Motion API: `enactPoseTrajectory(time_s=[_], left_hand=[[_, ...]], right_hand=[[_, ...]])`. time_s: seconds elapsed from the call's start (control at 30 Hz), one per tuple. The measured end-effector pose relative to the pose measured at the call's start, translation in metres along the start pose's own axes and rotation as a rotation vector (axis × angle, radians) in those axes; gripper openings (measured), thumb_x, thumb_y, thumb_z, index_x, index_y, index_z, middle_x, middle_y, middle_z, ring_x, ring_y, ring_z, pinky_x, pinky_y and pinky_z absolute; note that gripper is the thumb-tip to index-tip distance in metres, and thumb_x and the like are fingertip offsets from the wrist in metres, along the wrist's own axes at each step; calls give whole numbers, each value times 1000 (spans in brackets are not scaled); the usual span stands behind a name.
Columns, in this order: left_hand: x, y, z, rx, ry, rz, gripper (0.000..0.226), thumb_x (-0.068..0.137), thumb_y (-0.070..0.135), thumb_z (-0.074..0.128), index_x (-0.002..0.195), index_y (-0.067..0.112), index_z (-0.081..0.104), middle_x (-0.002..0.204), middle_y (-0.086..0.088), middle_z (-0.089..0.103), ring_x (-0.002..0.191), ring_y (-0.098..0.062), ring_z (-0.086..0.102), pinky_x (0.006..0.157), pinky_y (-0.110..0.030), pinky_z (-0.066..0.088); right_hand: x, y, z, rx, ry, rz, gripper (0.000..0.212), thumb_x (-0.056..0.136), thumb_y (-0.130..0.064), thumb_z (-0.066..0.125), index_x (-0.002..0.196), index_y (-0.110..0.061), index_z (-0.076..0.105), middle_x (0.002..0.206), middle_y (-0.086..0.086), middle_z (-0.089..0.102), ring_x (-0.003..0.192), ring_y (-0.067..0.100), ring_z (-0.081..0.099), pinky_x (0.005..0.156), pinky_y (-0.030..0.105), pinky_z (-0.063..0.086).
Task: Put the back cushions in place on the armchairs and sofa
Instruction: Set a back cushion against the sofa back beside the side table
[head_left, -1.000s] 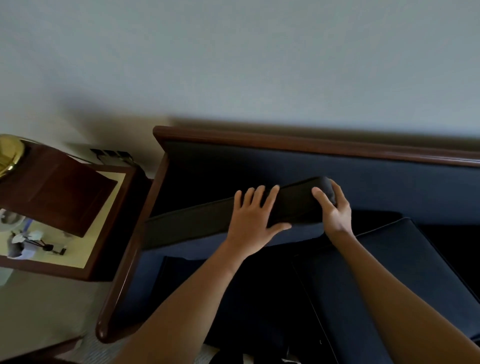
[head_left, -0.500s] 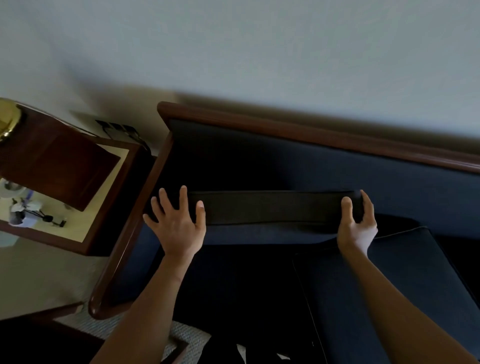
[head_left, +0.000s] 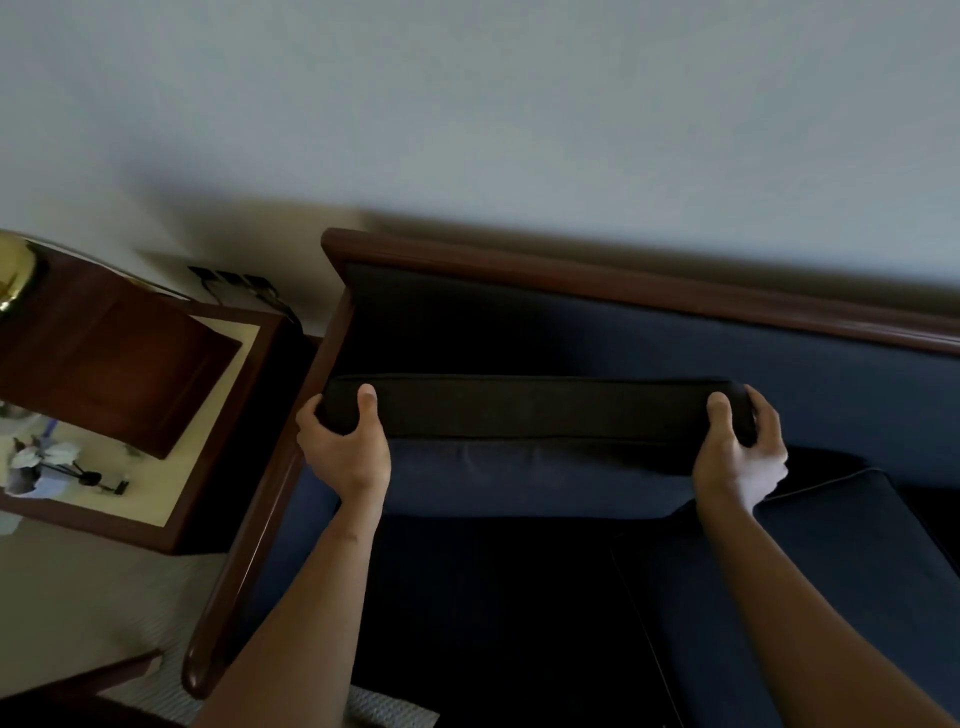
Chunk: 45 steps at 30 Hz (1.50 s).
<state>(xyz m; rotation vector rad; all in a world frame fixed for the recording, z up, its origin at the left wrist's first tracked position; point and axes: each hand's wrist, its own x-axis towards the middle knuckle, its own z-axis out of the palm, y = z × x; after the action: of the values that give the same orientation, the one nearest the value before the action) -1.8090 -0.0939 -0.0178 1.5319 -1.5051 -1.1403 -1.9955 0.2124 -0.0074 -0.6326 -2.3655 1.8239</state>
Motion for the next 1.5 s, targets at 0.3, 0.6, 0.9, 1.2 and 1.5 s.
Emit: enactPoseTrajectory(time_s=[0.3,0.6,0.9,1.2,1.5], left_hand=[[91,52,33,74,-103,85,64,83,45,84,138,33,55,132,1,50,106,-19,56,77,-25,52],[164,56,83,91,-237,113,67,86,39,83,146,29,55,142,-9,54,117,-26,63,94,-35,57],[190,35,126,289,-380,204,57,102,48,62,154,33,42,153,-15,29,140,-39,40,106,-46,48],[181,40,118,567,-352,355,56,113,42,40,163,19,36,156,-29,29,137,-51,39,114,-60,38],[91,40,92,695,-542,721,48,112,36,44,156,17,52,171,-25,27,161,-46,7,126,-69,3]], right_hand=[[-9,-34,48,-87,127,24,44,85,-51,68,127,-39,68,113,-18,64,105,12,60,108,39,46],[24,-41,125,-235,36,-114,59,81,-51,65,137,-32,64,133,3,71,126,34,60,111,42,40],[42,-7,157,-500,70,-326,50,97,-47,47,134,-14,50,122,19,69,105,50,62,96,56,42],[37,-8,158,-544,50,-302,45,107,-41,35,137,-9,45,144,19,52,96,55,61,83,53,44],[15,-13,79,-658,-305,-278,65,109,-55,32,165,-23,22,169,11,30,145,40,43,106,51,42]])
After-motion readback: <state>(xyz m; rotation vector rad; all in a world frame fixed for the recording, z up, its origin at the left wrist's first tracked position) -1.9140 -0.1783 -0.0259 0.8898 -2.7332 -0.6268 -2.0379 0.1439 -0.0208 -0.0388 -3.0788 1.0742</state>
